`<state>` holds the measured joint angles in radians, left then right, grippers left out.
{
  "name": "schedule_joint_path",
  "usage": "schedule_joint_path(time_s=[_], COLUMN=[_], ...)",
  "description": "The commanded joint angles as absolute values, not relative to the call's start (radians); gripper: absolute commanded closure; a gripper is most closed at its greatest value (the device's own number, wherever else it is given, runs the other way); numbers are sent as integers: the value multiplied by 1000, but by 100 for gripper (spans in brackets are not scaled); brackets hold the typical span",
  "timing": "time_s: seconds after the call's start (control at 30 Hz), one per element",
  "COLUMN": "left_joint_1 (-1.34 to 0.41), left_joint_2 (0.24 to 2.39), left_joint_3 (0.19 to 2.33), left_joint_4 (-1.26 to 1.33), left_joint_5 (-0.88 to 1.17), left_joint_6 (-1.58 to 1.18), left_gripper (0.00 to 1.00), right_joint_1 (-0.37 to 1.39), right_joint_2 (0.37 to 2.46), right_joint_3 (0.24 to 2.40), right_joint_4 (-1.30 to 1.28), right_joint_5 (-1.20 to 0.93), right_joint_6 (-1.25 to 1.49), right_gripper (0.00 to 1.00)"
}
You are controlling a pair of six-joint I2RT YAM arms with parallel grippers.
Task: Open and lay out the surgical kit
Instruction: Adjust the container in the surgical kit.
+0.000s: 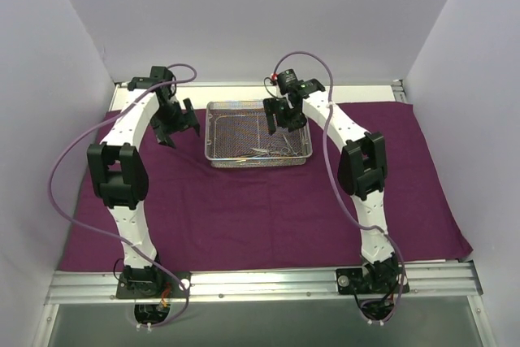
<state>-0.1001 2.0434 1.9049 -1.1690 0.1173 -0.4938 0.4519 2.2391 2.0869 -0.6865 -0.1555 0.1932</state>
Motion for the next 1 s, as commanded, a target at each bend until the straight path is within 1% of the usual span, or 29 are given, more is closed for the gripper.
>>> schedule_joint_path(time_s=[0.0,0.07,0.1,0.17,0.27,0.3,0.33,0.57,0.7,0.97], left_joint_1=[-94,-94,-94,-94,-94,-94,-94,-94,-94,-95], left_joint_2=[1936,1911,1905,1891,1882,1881,1879,1875,1878,1885], left_joint_3=[1878,1852,1847,1841,1839,1838,1838,1827,1824,1833], left_joint_4=[-1129,-1124,-1124,-1123,-1124,-1126,-1127,-1127,-1126,-1126], left_joint_5=[136,138,141,143,153,155,156,156,156,163], left_joint_6=[-494,-494,-494,-494,-499,-502,-503,-506,-509,-515], left_gripper=[5,5,5,5,5,5,5,5,6,6], right_joint_1=[456,459,460,463,463,463,463,463,465,465], right_joint_2=[2232,2235,2238,2244,2252,2253,2258,2295,2307,2330], right_joint_3=[2028,2005,1999,1974,1960,1963,1963,1988,1974,1967], right_joint_4=[-703,-696,-695,-674,-647,-641,-637,-638,-637,-614], right_joint_5=[-119,-135,-146,-146,-141,-144,-150,-176,-178,-192], right_joint_6=[201,204,207,207,218,218,221,229,230,235], right_gripper=[37,39,42,44,51,56,57,59,62,63])
